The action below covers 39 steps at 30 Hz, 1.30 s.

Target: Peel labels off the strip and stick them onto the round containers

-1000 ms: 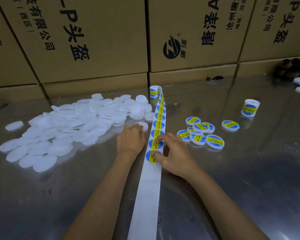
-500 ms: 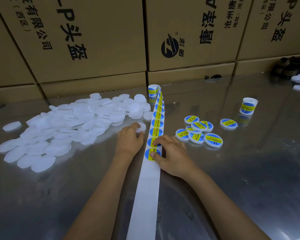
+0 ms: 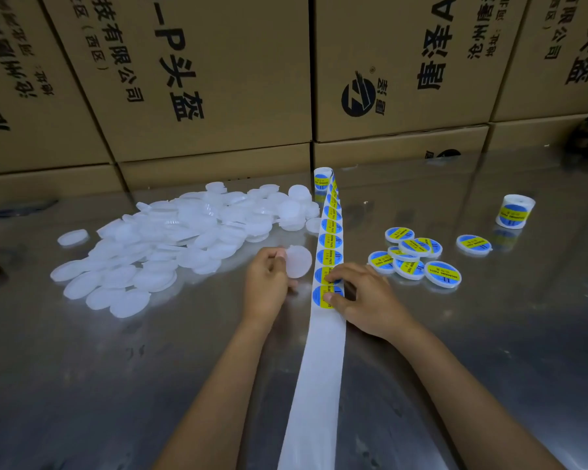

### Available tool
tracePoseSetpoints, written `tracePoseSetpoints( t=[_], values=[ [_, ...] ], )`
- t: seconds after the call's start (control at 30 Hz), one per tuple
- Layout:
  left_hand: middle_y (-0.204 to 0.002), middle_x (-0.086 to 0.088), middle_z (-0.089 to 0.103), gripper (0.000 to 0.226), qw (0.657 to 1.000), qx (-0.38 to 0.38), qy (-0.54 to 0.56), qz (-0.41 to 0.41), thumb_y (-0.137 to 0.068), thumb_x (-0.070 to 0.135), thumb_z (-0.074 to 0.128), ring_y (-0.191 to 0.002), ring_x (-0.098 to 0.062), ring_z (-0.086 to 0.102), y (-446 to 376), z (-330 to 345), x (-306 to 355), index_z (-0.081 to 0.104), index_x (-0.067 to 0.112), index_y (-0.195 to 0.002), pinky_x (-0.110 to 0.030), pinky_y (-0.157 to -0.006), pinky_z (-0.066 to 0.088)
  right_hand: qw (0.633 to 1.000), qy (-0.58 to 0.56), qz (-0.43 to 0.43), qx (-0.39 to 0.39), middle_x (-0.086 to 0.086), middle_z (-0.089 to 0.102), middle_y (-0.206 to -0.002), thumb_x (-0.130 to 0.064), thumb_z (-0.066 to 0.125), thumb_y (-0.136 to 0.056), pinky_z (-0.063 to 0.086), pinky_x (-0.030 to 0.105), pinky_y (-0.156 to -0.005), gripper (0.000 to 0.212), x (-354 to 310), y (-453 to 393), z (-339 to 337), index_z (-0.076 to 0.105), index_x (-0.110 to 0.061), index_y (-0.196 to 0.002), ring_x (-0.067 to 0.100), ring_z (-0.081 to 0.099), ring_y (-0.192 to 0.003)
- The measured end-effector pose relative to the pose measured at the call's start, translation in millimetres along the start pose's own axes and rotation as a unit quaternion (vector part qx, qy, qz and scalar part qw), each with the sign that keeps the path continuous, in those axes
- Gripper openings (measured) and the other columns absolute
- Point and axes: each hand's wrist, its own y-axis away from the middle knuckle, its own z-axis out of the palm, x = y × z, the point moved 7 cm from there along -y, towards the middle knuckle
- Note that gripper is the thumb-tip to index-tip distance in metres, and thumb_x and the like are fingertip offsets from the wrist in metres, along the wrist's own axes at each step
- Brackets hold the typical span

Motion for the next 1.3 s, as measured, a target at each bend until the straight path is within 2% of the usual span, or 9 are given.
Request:
tracePoseSetpoints(
  t=[0.1, 0.23, 0.37, 0.53, 0.73, 0.93, 1.1, 1.2, 1.3],
  values=[
    [-0.109, -0.017, 0.071, 0.018, 0.966, -0.05, 0.217, -0.131, -0.1, 0.01, 0.051, -0.088, -0.021, 0.074, 3.3, 3.4, -8.1, 0.065, 0.0, -0.107, -0.028, -0.07, 0.062, 1.0, -0.023, 0.004, -0.005, -0.005, 0.064, -0.115, -0.021, 0.072, -0.087, 0.038, 0.032, -0.098, 0.023, -1.1, 1.3, -1.7, 0.069, -0.015, -0.108, 0.019, 0.053, -0.108],
    [-0.108, -0.014, 0.075, 0.02, 0.926, -0.132, 0.309, -0.17, -0.098, 0.02, 0.06, -0.097, -0.021, 0.074, 7.5, 13.2, -2.8, 0.068, 0.004, -0.108, -0.033, -0.08, 0.062, 0.998, -0.055, 0.025, -0.001, -0.001, 0.063, -0.108, -0.016, 0.075, -0.083, 0.04, 0.033, -0.095, 0.022, 1.3, 0.4, -2.1, 0.069, -0.01, -0.104, 0.019, 0.052, -0.102],
    [-0.104, -0.016, 0.074, 0.009, 0.941, -0.126, 0.273, -0.156, -0.095, 0.005, 0.064, -0.087, -0.019, 0.075, 7.6, 16.0, 0.4, 0.073, 0.003, -0.092, -0.029, -0.075, 0.062, 0.997, -0.074, 0.024, 0.018, -0.004, 0.061, -0.093, -0.013, 0.076, -0.08, 0.042, 0.032, -0.085, 0.016, -0.5, 0.5, -3.9, 0.066, -0.018, -0.092, 0.016, 0.049, -0.089],
    [-0.104, -0.005, 0.071, 0.01, 0.976, -0.079, 0.192, -0.063, -0.104, 0.017, 0.052, -0.083, -0.013, 0.074, 7.3, 16.1, 13.5, 0.06, 0.012, -0.103, -0.021, -0.064, 0.058, 0.997, -0.073, -0.009, 0.035, -0.006, 0.063, -0.092, -0.009, 0.075, -0.079, 0.044, 0.032, -0.085, 0.015, -9.7, 3.4, -7.2, 0.069, -0.014, -0.092, 0.018, 0.052, -0.095],
    [-0.104, -0.021, 0.07, 0.013, 0.971, -0.178, 0.147, -0.057, -0.109, 0.02, 0.036, -0.077, -0.015, 0.075, 16.9, 40.3, 13.5, 0.041, 0.009, -0.106, -0.023, -0.067, 0.06, 0.997, -0.049, -0.046, 0.04, -0.019, 0.055, -0.09, -0.007, 0.077, -0.078, 0.034, 0.011, -0.076, 0.018, -21.0, 5.0, -9.8, 0.071, -0.011, -0.095, 0.012, 0.051, -0.092],
    [-0.101, -0.018, 0.071, 0.012, 0.975, -0.174, 0.113, -0.08, -0.109, 0.017, 0.037, -0.079, -0.022, 0.074, 11.8, 36.6, 5.3, 0.044, 0.01, -0.104, -0.03, -0.07, 0.06, 0.987, -0.132, -0.05, 0.071, -0.003, 0.068, -0.091, 0.0, 0.075, -0.078, 0.045, 0.023, -0.082, 0.014, -30.4, 5.3, -16.4, 0.073, -0.006, -0.091, 0.017, 0.059, -0.089],
    [-0.115, -0.024, 0.066, 0.009, 0.98, -0.148, 0.096, -0.093, -0.107, 0.014, 0.042, -0.081, -0.024, 0.07, 11.3, 35.3, 3.7, 0.05, 0.01, -0.103, -0.032, -0.074, 0.06, 0.94, -0.33, 0.071, 0.05, 0.012, 0.064, -0.08, 0.01, 0.069, -0.081, 0.051, 0.029, -0.07, 0.019, -15.7, 1.5, -17.4, 0.065, -0.008, -0.078, 0.018, 0.057, -0.073],
    [-0.116, -0.028, 0.064, 0.013, 0.977, -0.147, 0.114, -0.102, -0.105, 0.011, 0.046, -0.079, -0.025, 0.07, 11.3, 35.9, 2.6, 0.051, 0.001, -0.11, -0.027, -0.07, 0.061, 0.877, -0.456, 0.143, 0.045, 0.015, 0.067, -0.086, 0.007, 0.066, -0.084, 0.049, 0.03, -0.075, 0.013, -2.7, 2.4, -15.9, 0.065, -0.006, -0.086, 0.022, 0.06, -0.081],
    [-0.113, -0.028, 0.069, 0.021, 0.974, -0.157, 0.131, -0.098, -0.101, 0.006, 0.054, -0.094, -0.033, 0.072, 12.7, 34.6, 3.1, 0.057, -0.01, -0.114, -0.03, -0.077, 0.062, 0.835, -0.523, 0.164, 0.05, 0.014, 0.071, -0.091, 0.004, 0.064, -0.085, 0.048, 0.035, -0.082, 0.013, 3.5, 3.4, -16.0, 0.066, -0.003, -0.096, 0.024, 0.064, -0.086]
  ],
)
